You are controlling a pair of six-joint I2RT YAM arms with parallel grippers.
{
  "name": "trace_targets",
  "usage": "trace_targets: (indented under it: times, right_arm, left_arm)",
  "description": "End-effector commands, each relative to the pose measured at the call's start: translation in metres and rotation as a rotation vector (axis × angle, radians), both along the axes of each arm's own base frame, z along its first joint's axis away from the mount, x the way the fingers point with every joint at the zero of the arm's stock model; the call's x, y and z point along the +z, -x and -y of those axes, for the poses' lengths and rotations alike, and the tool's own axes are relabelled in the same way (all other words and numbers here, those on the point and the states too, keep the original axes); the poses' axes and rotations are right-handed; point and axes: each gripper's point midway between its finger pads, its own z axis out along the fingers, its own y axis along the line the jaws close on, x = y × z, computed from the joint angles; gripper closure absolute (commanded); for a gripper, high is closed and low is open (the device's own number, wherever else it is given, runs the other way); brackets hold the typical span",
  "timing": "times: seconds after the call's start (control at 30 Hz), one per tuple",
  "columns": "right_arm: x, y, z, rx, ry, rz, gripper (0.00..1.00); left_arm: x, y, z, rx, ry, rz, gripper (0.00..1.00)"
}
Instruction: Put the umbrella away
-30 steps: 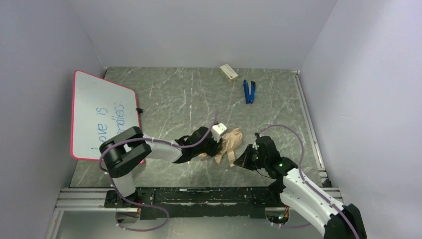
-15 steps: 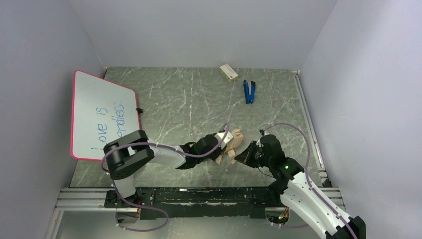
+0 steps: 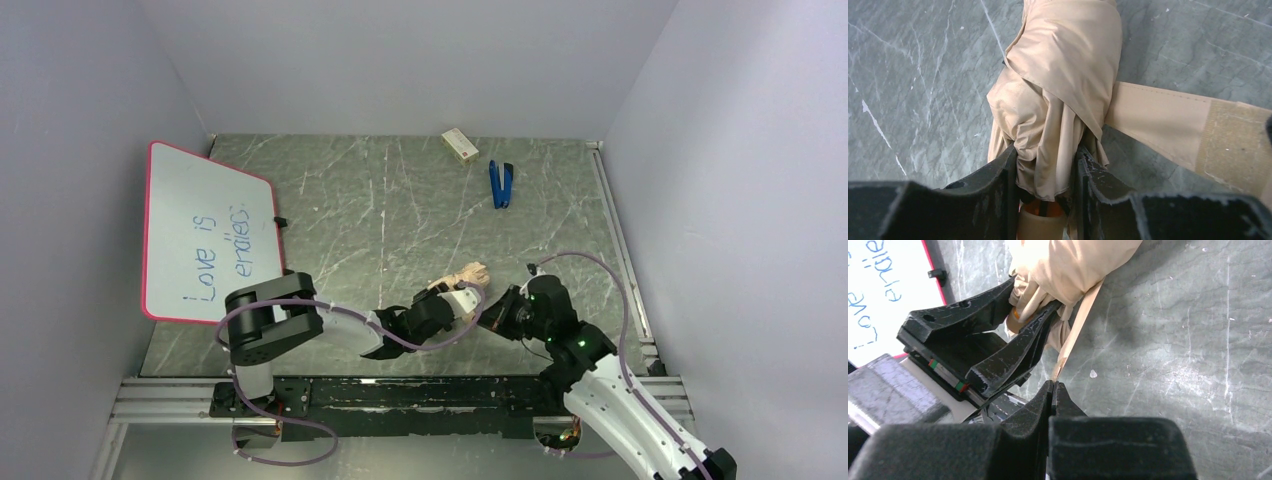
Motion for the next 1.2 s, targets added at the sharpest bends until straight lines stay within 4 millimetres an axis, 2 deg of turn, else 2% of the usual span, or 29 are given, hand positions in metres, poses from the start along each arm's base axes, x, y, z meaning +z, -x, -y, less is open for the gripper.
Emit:
trace_targets:
  times: [0.0, 0.27, 0.43, 0.63, 0.8, 0.9, 1.07, 1.17]
  right_arm:
    - [0.035, 0.012, -0.015, 0.104, -0.106, 0.073, 1.00]
    - [0.058, 0.017, -0.020, 0.116, -0.203, 0.134, 1.00]
    - [0.069, 0.012, -0.024, 0.085, -0.279, 0.159, 1.00]
    - [0.058, -0.010, -0.017, -0.080, -0.302, 0.131, 1.00]
    - [0.063, -0.028, -0.021, -0.146, -0.378, 0.150, 1.00]
    - [0.056, -0.038, -0.017, -0.200, -0.335, 0.128, 1.00]
    - [0.059, -0.057, -0.004, -0.287, -0.283, 0.188, 1.00]
    - [0.060, -0.063, -0.005, -0.296, -0.280, 0.206, 1.00]
  left_arm:
    - [-0.048, -0.008, -0.064, 0.104, -0.294, -0.004, 0.95]
    - [-0.053, -0.007, -0.066, 0.112, -0.296, -0.017, 0.95]
    - [-0.055, -0.007, -0.066, 0.108, -0.298, -0.018, 0.95]
    - [-0.055, -0.003, -0.067, 0.079, -0.289, -0.009, 0.95]
    - [-0.056, 0.006, -0.066, 0.032, -0.319, 0.027, 0.95]
    - [-0.058, 0.014, -0.063, 0.006, -0.332, 0.048, 0.95]
    - [-0.062, 0.027, -0.057, -0.042, -0.348, 0.072, 0.95]
    - [-0.063, 0.039, -0.052, -0.093, -0.379, 0.114, 0.95]
